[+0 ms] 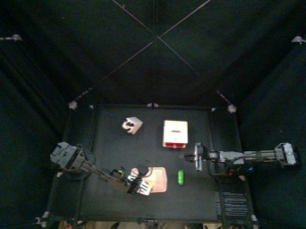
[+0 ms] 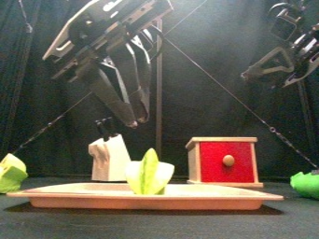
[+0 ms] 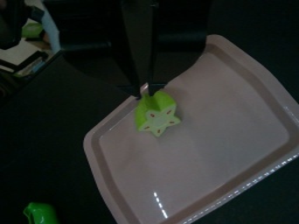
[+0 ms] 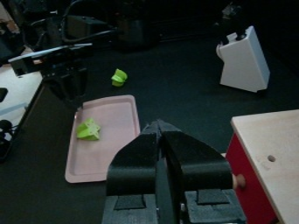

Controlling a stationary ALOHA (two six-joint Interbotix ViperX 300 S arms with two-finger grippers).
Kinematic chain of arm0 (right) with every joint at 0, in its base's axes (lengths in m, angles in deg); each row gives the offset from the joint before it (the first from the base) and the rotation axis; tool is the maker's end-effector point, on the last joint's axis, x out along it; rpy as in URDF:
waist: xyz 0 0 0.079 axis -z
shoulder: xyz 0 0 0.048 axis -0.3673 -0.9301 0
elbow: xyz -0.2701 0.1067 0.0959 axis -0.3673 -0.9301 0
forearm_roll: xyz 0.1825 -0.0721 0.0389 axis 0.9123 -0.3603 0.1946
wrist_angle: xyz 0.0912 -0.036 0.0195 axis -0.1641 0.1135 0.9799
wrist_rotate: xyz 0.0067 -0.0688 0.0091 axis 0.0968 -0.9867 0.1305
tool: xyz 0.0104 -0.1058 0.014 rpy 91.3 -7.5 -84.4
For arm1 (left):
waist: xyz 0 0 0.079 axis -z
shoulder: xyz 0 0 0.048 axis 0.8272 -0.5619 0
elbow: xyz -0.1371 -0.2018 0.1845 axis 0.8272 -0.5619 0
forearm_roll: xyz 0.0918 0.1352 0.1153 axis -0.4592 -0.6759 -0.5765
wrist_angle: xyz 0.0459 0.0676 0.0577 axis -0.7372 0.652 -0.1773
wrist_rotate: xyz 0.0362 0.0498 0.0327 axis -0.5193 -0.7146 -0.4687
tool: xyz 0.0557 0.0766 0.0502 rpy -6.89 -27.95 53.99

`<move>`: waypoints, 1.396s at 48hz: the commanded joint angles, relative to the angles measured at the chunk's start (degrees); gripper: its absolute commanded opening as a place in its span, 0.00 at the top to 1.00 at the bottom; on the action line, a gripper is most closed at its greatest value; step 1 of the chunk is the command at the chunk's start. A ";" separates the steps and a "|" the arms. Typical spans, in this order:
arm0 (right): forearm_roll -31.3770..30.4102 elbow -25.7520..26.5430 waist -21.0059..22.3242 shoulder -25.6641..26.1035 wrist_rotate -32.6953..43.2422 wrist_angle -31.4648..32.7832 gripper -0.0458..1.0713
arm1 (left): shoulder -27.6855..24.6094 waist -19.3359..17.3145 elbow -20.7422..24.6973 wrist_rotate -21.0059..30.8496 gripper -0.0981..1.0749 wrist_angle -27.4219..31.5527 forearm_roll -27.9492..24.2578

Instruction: Grab starfruit top

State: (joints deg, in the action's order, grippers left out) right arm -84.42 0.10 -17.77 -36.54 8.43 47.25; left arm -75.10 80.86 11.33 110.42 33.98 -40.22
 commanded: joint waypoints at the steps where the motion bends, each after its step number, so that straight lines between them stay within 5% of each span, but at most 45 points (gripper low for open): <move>1: -0.09 0.53 0.18 -0.18 0.00 -0.26 0.95 | 0.35 0.26 0.35 1.85 0.26 -0.18 -1.76; 11: -0.18 0.62 0.62 -0.18 0.00 -0.26 0.95 | -1.49 0.79 -0.09 4.83 0.03 -0.35 -2.37; 38: -0.18 0.44 1.14 -0.70 0.00 -0.26 0.95 | -7.47 0.18 4.22 6.50 0.04 -0.44 -2.55; 67: -0.26 0.35 1.49 -0.79 0.00 -0.26 0.95 | -7.38 0.00 3.87 7.47 0.33 -0.53 -3.08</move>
State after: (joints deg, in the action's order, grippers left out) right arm -84.68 0.01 -16.63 -36.98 8.43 47.25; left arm -83.37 81.03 13.97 117.89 33.45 -42.77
